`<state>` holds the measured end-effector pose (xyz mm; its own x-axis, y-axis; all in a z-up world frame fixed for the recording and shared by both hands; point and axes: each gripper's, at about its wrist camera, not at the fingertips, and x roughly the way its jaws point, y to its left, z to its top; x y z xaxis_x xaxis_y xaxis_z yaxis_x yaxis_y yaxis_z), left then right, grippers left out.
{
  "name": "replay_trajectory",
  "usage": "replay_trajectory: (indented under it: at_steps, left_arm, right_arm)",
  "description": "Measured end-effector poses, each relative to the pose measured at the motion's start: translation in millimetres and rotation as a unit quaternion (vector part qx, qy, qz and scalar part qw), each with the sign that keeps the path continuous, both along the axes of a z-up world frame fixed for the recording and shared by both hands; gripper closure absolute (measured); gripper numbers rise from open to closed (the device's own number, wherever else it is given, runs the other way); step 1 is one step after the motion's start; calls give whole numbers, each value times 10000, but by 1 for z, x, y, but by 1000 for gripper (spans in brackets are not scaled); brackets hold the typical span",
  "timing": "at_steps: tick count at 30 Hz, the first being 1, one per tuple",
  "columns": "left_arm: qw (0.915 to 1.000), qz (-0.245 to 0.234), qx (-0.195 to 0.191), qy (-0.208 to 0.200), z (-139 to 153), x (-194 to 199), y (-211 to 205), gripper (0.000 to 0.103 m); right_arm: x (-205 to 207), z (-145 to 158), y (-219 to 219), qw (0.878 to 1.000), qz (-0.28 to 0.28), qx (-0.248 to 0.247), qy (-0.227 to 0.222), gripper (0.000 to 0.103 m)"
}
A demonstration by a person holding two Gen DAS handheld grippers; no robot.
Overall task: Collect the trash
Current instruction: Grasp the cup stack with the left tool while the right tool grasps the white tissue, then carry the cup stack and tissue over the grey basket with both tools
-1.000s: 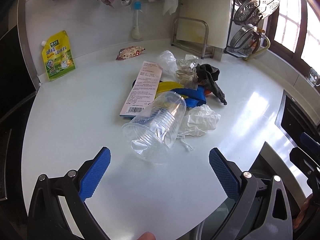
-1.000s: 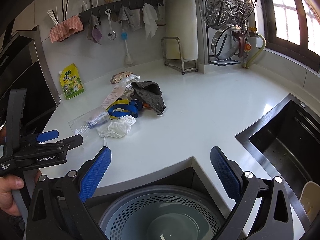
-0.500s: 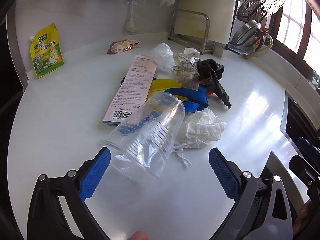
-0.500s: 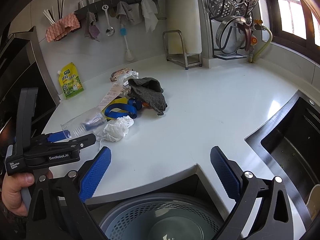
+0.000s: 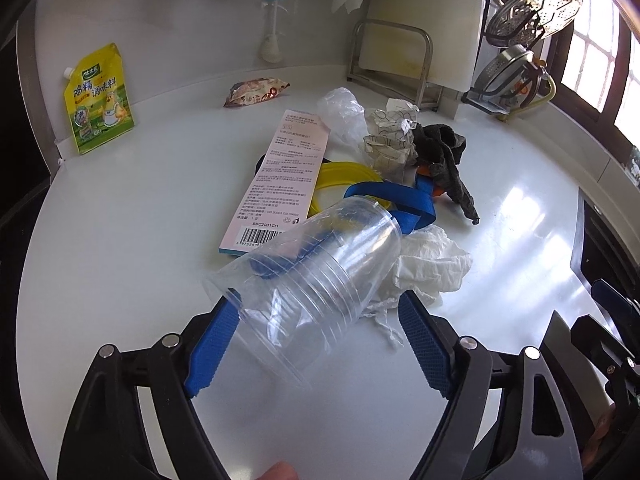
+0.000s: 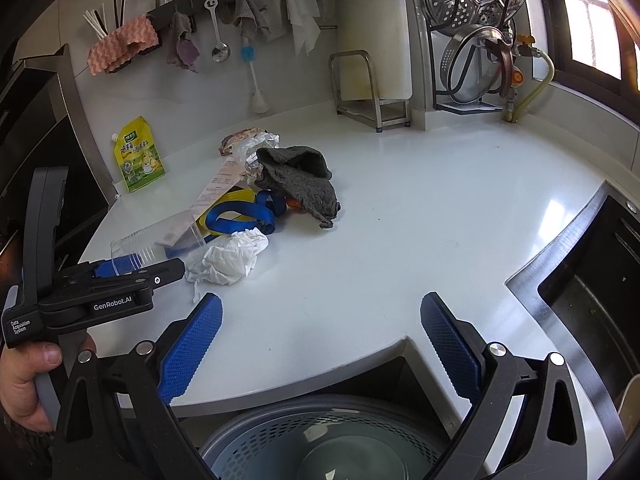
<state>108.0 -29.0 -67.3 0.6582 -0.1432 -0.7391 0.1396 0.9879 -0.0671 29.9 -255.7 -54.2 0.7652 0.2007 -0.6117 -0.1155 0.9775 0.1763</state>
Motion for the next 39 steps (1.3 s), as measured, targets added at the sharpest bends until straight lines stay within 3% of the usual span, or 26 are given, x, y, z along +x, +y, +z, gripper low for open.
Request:
replay_trajectory:
  at_steps: [3,4,5,6,7,8,16,21,30,31,33,34,35,37,39]
  left_arm:
    - [10000,-12,33,-27,1,0,1,25]
    - [10000,-41,46,-27,1,0,0,36]
    - [10000,-71,51,-9,1,0,0,56]
    - [9999,-111,42,16,1,0,1,69]
    - [9999,-150,40,17,1,-1,1,94]
    - [9998,-167,49,-27,3,-2,2,98]
    - [9989,-25,19,-468,28,-19,23,99]
    - [9988,55,0,-483,30,-26,37,99]
    - [9989,147,-91,-435,25,-32,58,99]
    - [9988,155,-120,-446,25,-33,60,99]
    - [9986,168,-156,-478,24,-34,61,99]
    - [9986,169,-170,-480,24,-35,62,98]
    - [9986,163,-185,-474,24,-35,61,98]
    - [9985,169,-207,-478,24,-35,62,98]
    - [9985,172,-219,-477,24,-36,62,98]
  right_arm:
    - [1,0,0,10000,-8,3,7,8]
    - [2,0,0,10000,-7,-5,15,8]
    - [3,0,1,10000,-2,-11,21,8]
    - [4,0,2,10000,26,-8,34,8]
    - [6,-1,4,10000,70,-3,49,8]
    - [9,-1,7,9999,112,-21,63,8]
    - [38,9,57,9973,635,-335,132,8]
    - [65,6,103,9912,1074,-712,318,8]
    - [91,-17,128,9818,1182,-1307,713,9]
    - [91,-18,130,9810,1210,-1344,703,13]
    - [91,-18,132,9801,1159,-1447,707,32]
    - [92,-19,132,9797,1144,-1476,723,52]
    - [93,-20,131,9798,1139,-1455,767,61]
    - [92,-21,129,9803,1148,-1401,790,61]
    - [91,-21,129,9801,1212,-1354,796,71]
